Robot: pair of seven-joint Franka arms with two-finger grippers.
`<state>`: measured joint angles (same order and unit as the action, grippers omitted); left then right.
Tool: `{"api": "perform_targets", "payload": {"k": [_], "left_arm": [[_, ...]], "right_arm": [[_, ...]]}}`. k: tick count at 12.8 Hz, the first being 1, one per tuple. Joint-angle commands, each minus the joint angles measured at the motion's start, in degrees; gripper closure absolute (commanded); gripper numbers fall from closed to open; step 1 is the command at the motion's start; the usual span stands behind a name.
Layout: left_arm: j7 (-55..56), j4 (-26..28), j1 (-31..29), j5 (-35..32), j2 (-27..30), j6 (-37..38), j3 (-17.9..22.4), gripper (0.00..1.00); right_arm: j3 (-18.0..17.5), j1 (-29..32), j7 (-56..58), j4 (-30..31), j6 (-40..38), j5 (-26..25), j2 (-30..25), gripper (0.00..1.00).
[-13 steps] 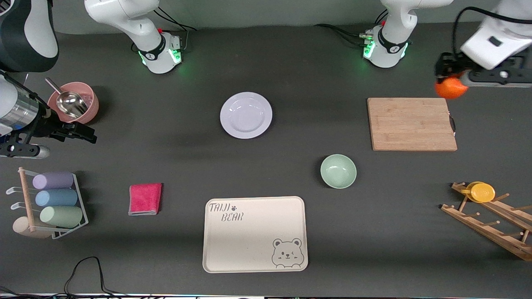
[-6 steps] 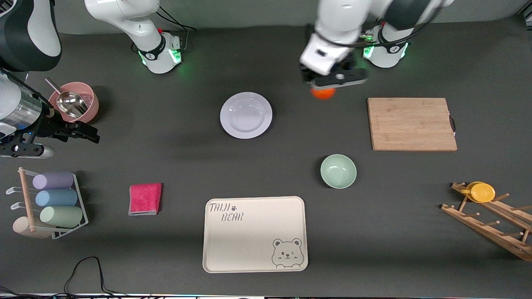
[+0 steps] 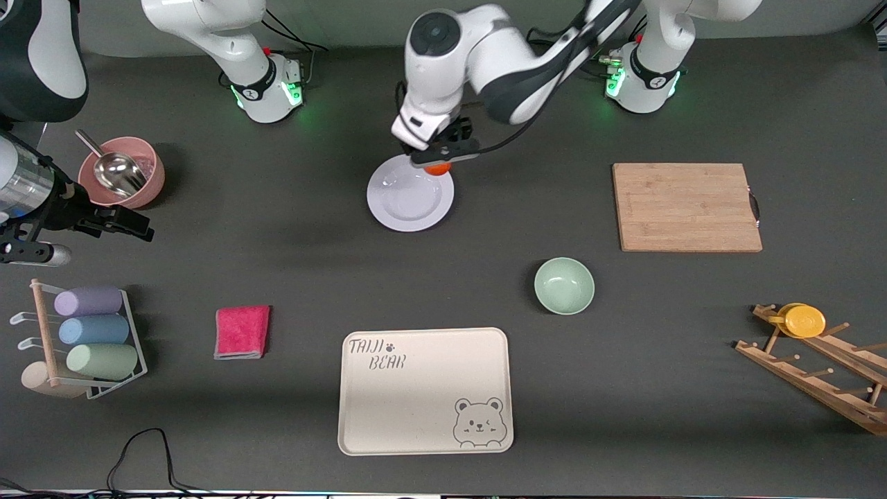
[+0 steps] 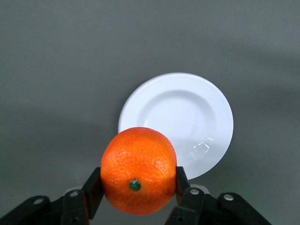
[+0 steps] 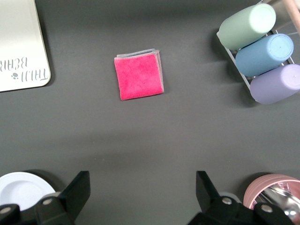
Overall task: Place orange and plate with both arms
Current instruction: 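Lower the orange onto the white plate and open the left gripper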
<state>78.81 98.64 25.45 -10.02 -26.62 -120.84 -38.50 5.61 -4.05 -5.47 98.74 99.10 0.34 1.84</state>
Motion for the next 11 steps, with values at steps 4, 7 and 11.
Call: {"api": "perform_targets", "payload": {"k": [4, 7, 11], "left_arm": [[9.4, -8.3, 7.1, -11.9, -15.1, -4.0, 1.0, 1.00], [9.7, -9.6, 11.0, -14.2, -18.1, -5.5, 4.7, 1.00], [10.0, -9.8, 11.9, -14.3, -19.2, -7.4, 5.6, 1.00]], "right_arm": [[-1.5, -0.7, -2.0, 0.0, 0.6, -0.1, -0.3, 0.00], [-1.6, -1.4, -4.3, 0.0, 0.5, 0.2, -0.2, 0.00], [-1.6, -1.8, -5.5, 0.0, 0.6, 3.0, -0.1, 0.00]]}}
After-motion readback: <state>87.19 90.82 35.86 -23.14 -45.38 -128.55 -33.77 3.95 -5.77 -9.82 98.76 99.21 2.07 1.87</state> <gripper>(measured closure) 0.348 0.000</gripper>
